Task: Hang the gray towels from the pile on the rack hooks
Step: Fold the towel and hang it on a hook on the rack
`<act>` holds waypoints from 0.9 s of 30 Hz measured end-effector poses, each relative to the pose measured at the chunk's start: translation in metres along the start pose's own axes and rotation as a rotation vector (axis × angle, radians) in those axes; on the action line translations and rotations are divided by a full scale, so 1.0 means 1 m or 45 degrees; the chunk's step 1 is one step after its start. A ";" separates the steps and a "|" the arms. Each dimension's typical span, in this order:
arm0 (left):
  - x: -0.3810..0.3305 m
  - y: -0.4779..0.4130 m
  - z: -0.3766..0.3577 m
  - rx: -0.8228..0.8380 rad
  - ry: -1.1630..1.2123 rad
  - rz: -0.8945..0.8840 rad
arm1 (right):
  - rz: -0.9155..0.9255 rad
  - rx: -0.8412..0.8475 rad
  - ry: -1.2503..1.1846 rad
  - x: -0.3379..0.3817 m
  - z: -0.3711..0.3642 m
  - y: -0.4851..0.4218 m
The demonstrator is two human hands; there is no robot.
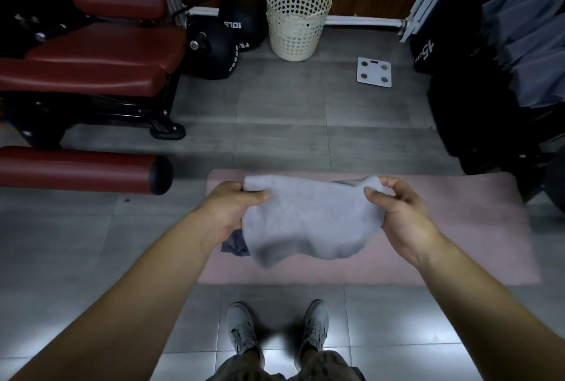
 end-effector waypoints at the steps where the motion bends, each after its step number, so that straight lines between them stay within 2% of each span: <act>1: 0.001 -0.004 0.000 -0.082 -0.009 -0.011 | 0.035 0.022 0.045 -0.001 0.002 -0.001; 5: 0.007 -0.021 -0.003 -0.360 -0.242 -0.173 | 0.148 0.172 0.373 -0.003 0.004 -0.002; 7: 0.004 -0.025 -0.002 -0.324 -0.468 -0.289 | 0.169 0.184 0.571 -0.003 0.004 -0.001; 11: 0.001 -0.029 -0.001 -0.013 -0.680 -0.467 | 0.216 0.128 0.933 -0.003 0.003 -0.005; 13: -0.001 -0.030 -0.004 -0.013 -0.800 -0.519 | 0.292 0.060 1.069 0.000 0.004 -0.006; 15: -0.008 -0.028 -0.007 -0.119 -0.894 -0.596 | 0.351 0.012 1.174 0.004 0.005 -0.007; 21: -0.028 -0.027 -0.001 -0.372 -1.079 -0.660 | 0.492 0.004 1.236 0.015 0.004 -0.009; 23: -0.032 -0.028 0.002 -0.381 -1.058 -0.668 | 0.485 0.016 1.215 0.017 0.004 -0.011; 27: -0.035 -0.030 0.005 -0.353 -1.029 -0.633 | 0.372 0.035 0.968 0.016 0.002 -0.011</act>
Point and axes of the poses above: each hand's wrist, its own y-axis away from the middle knuckle, its own z-axis out of the back of the hand, x = y × z, the point moved 1 cm from there along -y, towards the middle knuckle, and after that the axes turned 7 degrees about -y, right-handed, at the moved point
